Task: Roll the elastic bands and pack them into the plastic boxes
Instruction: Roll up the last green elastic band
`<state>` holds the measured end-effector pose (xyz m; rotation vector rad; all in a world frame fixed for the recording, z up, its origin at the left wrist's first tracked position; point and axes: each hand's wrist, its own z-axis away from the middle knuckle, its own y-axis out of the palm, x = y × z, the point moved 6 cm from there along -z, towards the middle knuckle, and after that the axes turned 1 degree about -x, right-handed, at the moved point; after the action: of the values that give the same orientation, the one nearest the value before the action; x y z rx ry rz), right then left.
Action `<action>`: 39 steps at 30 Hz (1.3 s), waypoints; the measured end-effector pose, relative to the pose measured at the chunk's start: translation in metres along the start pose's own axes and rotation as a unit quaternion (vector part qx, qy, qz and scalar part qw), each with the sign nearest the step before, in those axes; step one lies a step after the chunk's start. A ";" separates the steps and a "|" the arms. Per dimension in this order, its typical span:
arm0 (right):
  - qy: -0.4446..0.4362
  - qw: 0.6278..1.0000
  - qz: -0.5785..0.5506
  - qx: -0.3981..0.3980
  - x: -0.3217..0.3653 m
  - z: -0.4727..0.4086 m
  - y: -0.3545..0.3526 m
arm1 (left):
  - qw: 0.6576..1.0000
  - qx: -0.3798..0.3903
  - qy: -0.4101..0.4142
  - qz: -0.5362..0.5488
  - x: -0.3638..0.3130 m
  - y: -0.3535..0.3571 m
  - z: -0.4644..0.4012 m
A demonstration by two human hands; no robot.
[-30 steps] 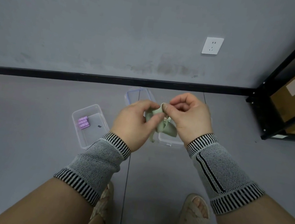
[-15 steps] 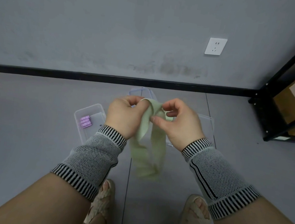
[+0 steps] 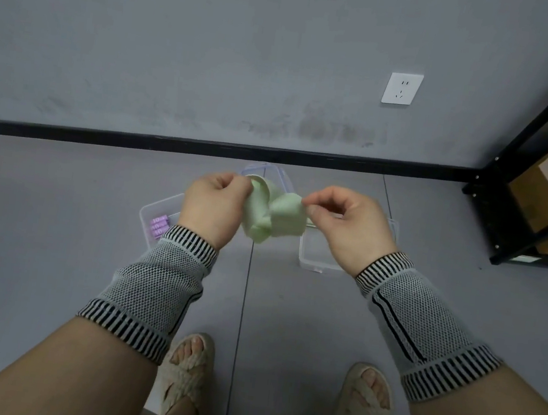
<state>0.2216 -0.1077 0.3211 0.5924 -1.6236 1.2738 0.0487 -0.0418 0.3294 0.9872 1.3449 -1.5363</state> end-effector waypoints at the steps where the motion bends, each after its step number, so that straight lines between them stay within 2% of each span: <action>1: 0.000 1.000 0.003 0.015 0.000 0.001 0.002 | 1.000 -0.002 0.000 -0.004 0.001 0.000 -0.001; 5: -0.010 0.995 0.040 0.095 0.004 0.009 0.022 | 1.000 0.027 0.011 -0.003 0.001 0.008 0.000; 7: -0.020 0.991 0.074 0.110 0.006 0.010 0.028 | 0.999 0.045 0.008 0.013 0.001 0.013 0.001; 12: -0.058 0.991 0.104 0.058 0.008 0.007 0.024 | 0.996 0.079 0.016 0.029 0.000 0.016 0.004; 18: 0.035 0.998 -0.039 0.040 0.001 0.001 0.013 | 0.998 0.059 0.012 0.019 0.000 0.009 0.001; 22: 0.080 0.978 -0.195 0.005 -0.003 -0.002 0.007 | 0.995 0.095 0.038 -0.001 -0.001 0.016 0.005; 28: 0.071 0.950 -0.305 0.016 0.004 -0.002 0.004 | 0.982 0.172 0.070 -0.045 -0.003 0.031 0.015; 30: 0.056 0.961 -0.272 0.019 0.006 0.000 0.005 | 0.978 0.171 0.100 -0.059 -0.006 0.034 0.019; 32: 0.005 0.988 -0.154 0.007 0.007 0.002 0.005 | 0.977 0.171 0.111 -0.068 -0.007 0.037 0.021; 34: -0.027 0.998 -0.054 -0.028 0.006 0.001 0.001 | 0.980 0.157 0.101 -0.067 -0.005 0.037 0.019; 37: 0.016 0.996 -0.073 -0.054 0.002 0.000 -0.003 | 0.988 0.127 0.074 -0.054 -0.005 0.034 0.018; 39: 0.071 0.984 -0.160 -0.031 -0.003 0.001 -0.002 | 0.990 0.111 0.070 -0.060 -0.006 0.032 0.017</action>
<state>0.2245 -0.1098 0.3196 0.6765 -1.3817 1.0015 0.0801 -0.0605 0.3271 1.1878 1.3715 -1.7635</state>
